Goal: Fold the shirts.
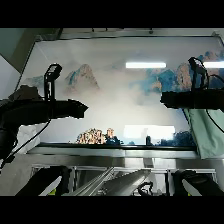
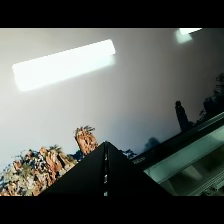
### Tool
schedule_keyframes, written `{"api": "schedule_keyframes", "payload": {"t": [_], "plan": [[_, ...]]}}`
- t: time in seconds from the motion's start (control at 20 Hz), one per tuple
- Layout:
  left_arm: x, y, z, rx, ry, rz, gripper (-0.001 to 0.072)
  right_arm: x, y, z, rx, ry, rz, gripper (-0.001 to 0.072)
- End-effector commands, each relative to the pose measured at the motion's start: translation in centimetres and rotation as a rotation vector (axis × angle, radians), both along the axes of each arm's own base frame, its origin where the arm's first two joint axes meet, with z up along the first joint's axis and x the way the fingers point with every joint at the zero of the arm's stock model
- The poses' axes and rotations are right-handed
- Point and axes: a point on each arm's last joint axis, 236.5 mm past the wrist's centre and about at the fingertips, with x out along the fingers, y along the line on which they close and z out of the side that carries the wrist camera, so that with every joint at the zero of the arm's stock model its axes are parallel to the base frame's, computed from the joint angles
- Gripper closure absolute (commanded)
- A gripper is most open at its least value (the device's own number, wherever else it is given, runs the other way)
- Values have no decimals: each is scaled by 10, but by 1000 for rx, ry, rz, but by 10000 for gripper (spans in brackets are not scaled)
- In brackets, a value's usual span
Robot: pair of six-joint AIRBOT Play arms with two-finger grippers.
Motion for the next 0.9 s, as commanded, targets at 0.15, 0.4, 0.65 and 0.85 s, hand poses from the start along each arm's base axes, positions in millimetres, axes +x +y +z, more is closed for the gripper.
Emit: {"api": "schedule_keyframes", "payload": {"t": [0.15, 0.4, 0.65, 0.85], "plan": [[-2, 0, -1, 3, 6, -2, 697, 0, 0, 0, 0, 1, 1, 687], [9, 43, -13, 213, -10, 40, 696, 0, 0, 0, 0, 1, 1, 687], [78, 206, 4, 682, 2, 436, 26, 1, -4, -2, -23, -3, -2, 687], [114, 328, -26, 813, 144, 681, 25, 1, -4, -3, -23, -2, -2, 687]]}}
